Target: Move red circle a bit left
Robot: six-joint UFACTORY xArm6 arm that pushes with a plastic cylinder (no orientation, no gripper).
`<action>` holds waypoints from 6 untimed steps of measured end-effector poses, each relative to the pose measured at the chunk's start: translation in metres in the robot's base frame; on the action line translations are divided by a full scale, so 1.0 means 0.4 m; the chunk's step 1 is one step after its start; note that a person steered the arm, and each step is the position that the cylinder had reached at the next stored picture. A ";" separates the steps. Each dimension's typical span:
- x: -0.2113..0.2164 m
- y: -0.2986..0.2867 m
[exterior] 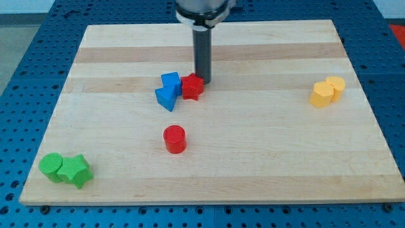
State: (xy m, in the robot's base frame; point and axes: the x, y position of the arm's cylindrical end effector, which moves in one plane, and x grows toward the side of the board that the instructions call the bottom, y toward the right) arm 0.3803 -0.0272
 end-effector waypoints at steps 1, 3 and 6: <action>0.002 -0.032; 0.062 0.115; 0.366 0.187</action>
